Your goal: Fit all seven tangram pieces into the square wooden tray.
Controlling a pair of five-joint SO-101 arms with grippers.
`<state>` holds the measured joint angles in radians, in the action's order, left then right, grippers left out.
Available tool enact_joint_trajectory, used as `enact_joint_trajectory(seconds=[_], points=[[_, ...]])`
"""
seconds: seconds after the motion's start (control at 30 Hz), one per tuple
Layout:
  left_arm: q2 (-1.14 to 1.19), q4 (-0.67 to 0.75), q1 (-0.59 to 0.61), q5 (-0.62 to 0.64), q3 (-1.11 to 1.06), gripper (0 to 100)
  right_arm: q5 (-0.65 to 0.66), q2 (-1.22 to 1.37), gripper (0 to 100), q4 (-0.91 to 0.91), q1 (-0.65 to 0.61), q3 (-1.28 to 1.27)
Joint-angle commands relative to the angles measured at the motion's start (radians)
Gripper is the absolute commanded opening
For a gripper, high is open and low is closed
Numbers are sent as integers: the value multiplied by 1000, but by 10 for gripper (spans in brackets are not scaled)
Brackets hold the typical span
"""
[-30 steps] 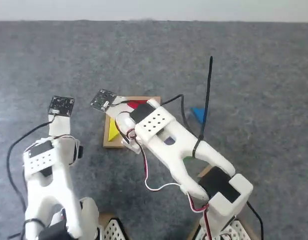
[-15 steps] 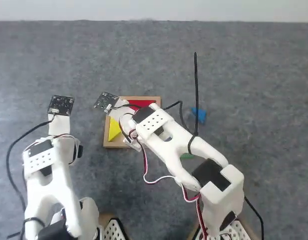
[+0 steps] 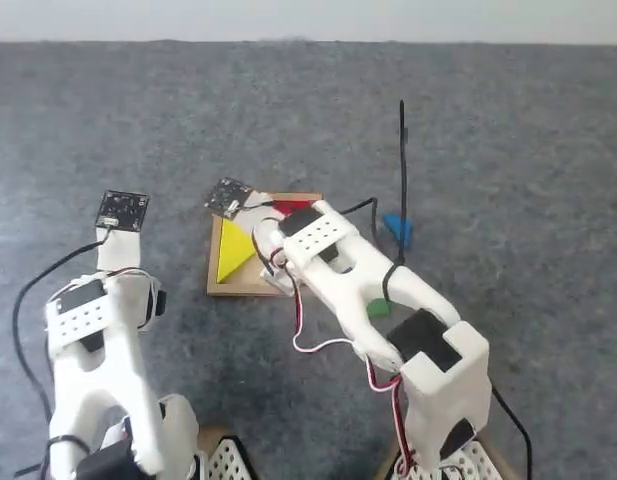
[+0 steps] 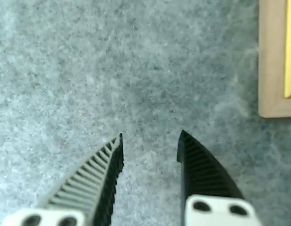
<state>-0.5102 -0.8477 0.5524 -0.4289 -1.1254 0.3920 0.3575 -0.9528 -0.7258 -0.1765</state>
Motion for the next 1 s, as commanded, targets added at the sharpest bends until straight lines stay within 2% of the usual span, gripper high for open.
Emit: enact_joint_trajectory(seconds=[0.0,0.33,0.63,0.97], points=[[2,-9,-5,-3,53,181,44,-7,24,15,18,11],[2,-9,-5,-3,53,181,40,-90,9,5,16,41],[2,-9,-5,-5,51,181,-186,-199,9,5,110,37],[2,-9,-5,-6,51,181,-255,-202,9,12,133,38]])
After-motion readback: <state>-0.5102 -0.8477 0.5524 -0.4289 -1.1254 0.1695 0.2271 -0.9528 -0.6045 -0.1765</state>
